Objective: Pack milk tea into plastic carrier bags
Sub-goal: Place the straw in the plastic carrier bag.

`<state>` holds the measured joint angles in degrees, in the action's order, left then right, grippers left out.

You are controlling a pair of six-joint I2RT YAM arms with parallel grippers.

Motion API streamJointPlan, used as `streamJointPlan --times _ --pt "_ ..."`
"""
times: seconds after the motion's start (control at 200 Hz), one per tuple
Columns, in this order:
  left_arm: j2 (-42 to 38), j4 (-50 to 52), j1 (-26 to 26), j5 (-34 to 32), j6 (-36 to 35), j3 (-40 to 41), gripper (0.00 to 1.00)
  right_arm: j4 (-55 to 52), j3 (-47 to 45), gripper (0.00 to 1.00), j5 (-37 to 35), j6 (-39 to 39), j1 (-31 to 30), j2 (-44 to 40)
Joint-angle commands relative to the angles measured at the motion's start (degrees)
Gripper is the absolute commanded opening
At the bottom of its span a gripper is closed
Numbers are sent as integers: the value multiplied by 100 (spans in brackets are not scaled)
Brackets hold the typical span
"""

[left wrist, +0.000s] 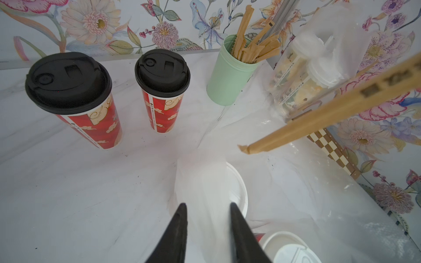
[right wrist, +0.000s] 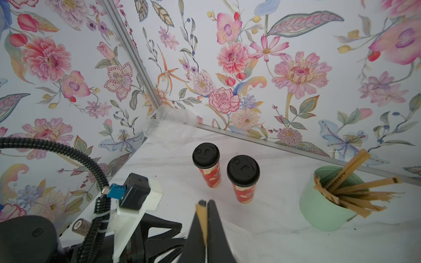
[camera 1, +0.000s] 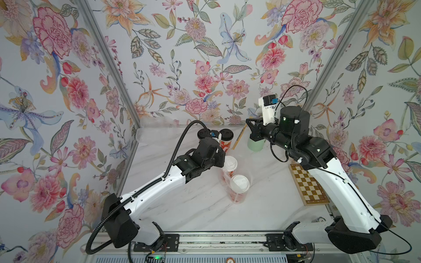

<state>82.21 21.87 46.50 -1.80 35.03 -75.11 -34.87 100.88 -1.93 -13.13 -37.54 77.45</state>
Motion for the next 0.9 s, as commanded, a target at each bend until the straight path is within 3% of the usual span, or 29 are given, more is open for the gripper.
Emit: streamJointPlan --times 0.0,0.115,0.33,0.896 --pt "-11 36 -84 -110 -56 -158 18 539 -227 0 136 -181 -104 0" --pt "-72 -7 -110 -118 -26 -103 10 846 -452 0 231 -225 -129 96" --pt "-126 -152 -149 -51 13 -70 5 1307 -735 0 226 -180 -191 328" --pt "-241 -455 -204 -13 215 149 3 2068 -1765 0 85 312 -238 700"
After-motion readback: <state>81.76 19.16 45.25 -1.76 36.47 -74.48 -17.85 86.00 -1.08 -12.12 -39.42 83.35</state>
